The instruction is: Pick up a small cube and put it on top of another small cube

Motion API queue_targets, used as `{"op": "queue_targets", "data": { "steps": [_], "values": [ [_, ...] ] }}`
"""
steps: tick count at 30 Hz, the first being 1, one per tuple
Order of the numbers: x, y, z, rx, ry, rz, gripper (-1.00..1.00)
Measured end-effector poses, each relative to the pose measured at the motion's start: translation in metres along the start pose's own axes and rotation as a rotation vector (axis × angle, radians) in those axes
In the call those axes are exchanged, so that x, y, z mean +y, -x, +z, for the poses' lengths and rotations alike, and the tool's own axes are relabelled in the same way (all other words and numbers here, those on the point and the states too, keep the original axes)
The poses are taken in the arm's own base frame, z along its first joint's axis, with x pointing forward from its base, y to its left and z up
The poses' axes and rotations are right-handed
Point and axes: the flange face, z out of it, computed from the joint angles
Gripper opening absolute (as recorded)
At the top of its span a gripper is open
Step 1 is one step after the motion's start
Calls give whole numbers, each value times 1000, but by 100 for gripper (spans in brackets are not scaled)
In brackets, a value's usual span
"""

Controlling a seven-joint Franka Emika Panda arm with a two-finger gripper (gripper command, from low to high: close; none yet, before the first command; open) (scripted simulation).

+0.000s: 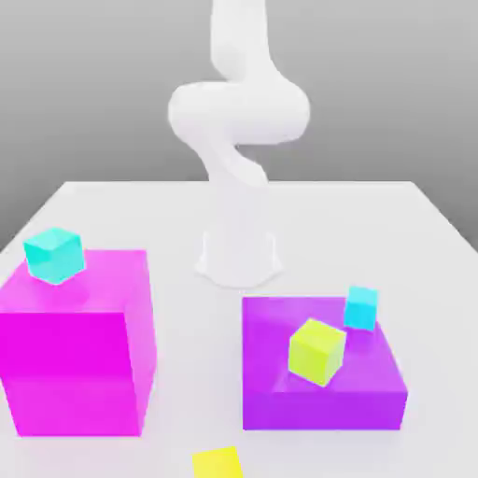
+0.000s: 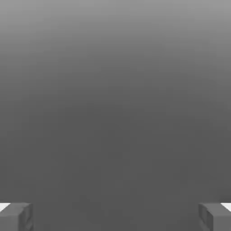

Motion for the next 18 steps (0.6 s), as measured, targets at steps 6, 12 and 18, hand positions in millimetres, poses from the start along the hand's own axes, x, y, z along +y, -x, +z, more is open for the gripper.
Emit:
{"op": "queue_targets", "data": {
  "steps": [6,12,18],
  "values": [
    [9,0,112,-134,90,-42,0],
    [33,18,217,-259,183,-82,0],
    [72,51,314,-376,281,-124,0]
  ]
}}
